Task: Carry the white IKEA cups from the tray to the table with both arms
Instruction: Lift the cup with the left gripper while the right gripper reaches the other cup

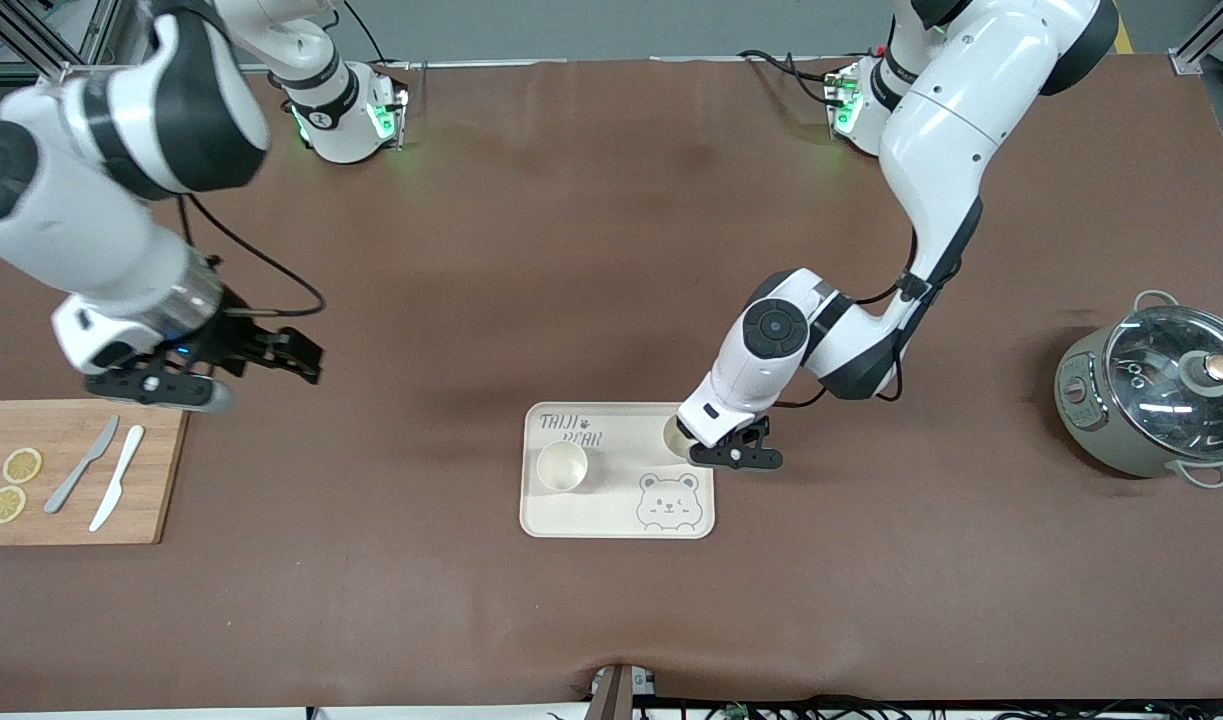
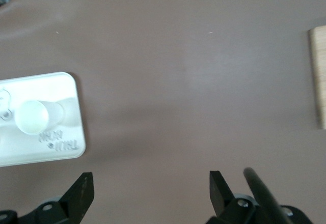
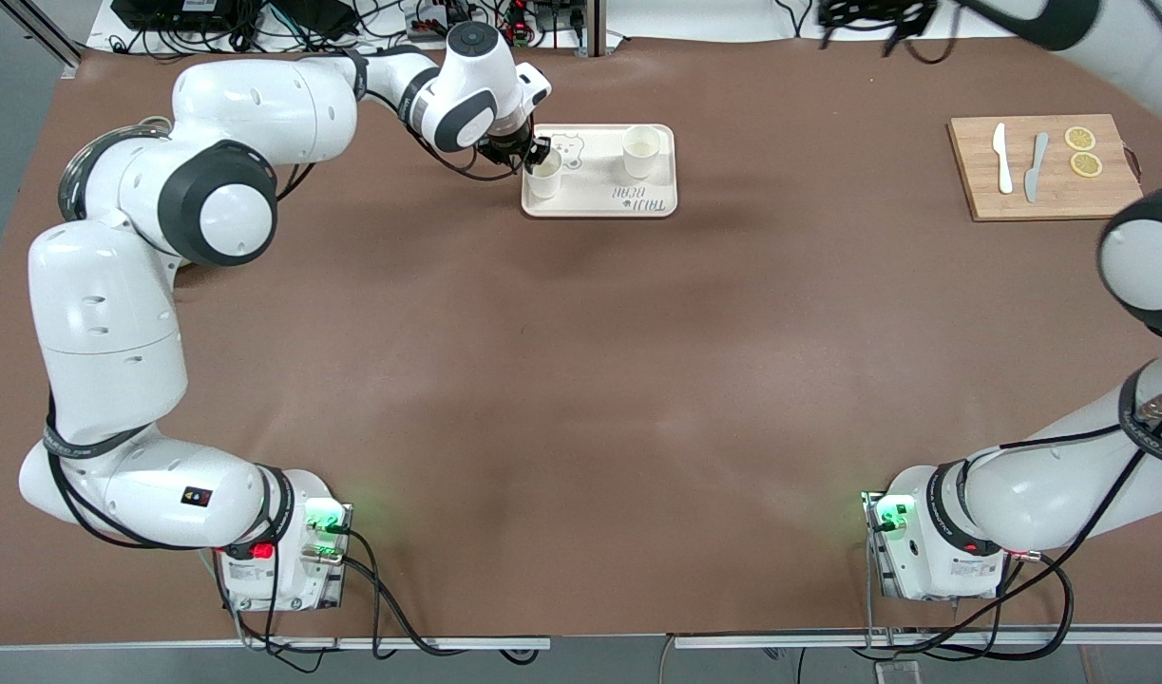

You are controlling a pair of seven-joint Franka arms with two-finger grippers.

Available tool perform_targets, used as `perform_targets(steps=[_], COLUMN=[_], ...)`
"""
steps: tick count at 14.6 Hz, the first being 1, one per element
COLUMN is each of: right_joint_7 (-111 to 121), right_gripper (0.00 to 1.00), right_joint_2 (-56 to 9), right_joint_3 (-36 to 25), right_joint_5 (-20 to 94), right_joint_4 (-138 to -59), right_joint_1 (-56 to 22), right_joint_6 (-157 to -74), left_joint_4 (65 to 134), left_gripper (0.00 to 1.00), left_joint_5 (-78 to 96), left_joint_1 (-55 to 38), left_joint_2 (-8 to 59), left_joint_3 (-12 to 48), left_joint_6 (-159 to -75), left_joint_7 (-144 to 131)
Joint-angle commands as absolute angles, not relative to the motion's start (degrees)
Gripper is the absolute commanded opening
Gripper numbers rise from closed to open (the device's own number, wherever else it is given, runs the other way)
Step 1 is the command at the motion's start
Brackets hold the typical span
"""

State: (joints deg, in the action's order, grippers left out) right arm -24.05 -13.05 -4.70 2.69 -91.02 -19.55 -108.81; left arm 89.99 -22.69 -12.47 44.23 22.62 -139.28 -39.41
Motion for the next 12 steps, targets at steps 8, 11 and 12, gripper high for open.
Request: perform_targets(steps=[8, 11, 12], right_joint_7=[-49.4, -53.6, -54.8], right_gripper=[1.00, 1.00, 1.00], right_joint_2=[-31.7, -37.5, -38.7], right_joint_3=[-5.3, -5.3, -5.3], right_joint_5=[2.4, 2.2, 2.2], right_joint_4=[-81.4, -77.4, -76.2], right_joint_1=[-32.3, -34.3, -34.5], right_joint_6=[-124.3, -124.5, -124.6], left_joint_4=[88.4, 90.4, 90.9], left_gripper=[0.00, 0.00, 0.00], left_joint_5=[-21.6, -19.8, -17.9], left_joint_1=[-13.1, -12.3, -11.5], left_joint_2=[39.6, 32.1, 29.6], left_joint_3=[22.8, 23.6, 23.8], left_joint_6=[-126.0, -116.2, -112.4], left_joint_7=[-40.9, -41.9, -41.0])
